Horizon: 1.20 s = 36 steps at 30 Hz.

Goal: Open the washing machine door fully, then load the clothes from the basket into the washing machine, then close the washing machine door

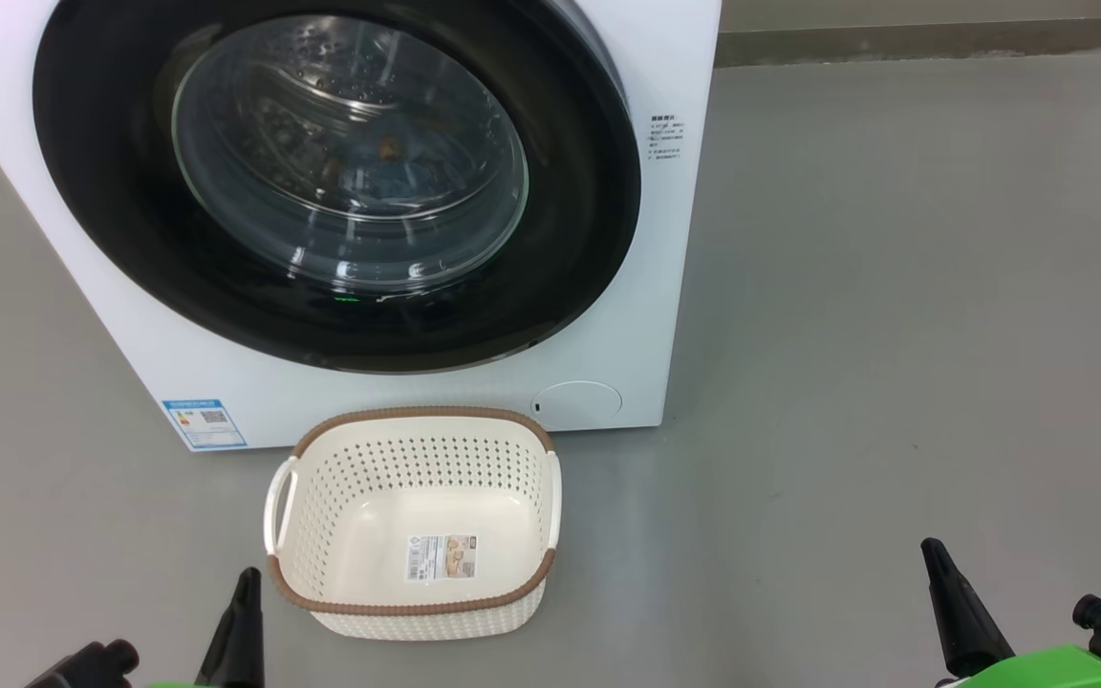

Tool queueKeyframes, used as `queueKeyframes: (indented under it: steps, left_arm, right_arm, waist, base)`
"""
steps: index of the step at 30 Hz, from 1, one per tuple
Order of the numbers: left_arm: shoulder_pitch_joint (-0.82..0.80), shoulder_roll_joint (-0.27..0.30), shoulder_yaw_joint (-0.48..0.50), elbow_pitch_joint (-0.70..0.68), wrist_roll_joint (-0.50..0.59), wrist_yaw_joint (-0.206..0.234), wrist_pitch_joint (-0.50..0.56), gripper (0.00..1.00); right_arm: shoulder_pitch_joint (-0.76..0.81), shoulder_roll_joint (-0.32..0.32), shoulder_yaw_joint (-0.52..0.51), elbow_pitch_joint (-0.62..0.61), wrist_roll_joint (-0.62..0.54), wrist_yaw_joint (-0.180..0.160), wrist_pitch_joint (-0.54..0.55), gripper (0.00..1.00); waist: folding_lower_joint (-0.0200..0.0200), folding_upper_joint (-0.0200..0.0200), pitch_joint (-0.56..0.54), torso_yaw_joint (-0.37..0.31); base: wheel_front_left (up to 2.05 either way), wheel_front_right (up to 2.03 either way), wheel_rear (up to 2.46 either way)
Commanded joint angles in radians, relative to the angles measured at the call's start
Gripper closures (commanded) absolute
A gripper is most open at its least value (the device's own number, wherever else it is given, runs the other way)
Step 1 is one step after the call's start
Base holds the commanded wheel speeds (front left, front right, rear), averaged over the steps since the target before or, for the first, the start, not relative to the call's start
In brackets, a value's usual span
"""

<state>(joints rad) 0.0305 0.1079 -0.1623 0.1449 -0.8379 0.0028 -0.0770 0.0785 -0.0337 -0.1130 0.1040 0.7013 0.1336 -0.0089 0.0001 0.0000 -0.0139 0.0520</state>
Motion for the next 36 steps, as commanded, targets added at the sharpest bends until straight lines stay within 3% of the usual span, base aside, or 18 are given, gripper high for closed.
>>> queueKeyframes:
  steps: [1, 36]
  left_arm:
    - [-0.045, 0.007, 0.026, -0.015, -0.028, -0.014, 0.004, 1.0]
    - [-0.086, -0.013, 0.126, 0.036, -0.372, -0.068, 0.077, 1.0]
  right_arm:
    - [-0.045, -0.009, 0.004, -0.018, 0.033, -0.001, 0.005, 1.0]
    - [-0.109, -0.012, 0.002, 0.053, 0.426, -0.002, 0.058, 1.0]
  waist:
    - [-0.0001, 0.0, 0.0, -0.001]
    - [-0.0001, 0.0, 0.008, -0.024]
  base:
    - [0.0, 0.0, 0.0]
    - [0.0, 0.0, 0.0]
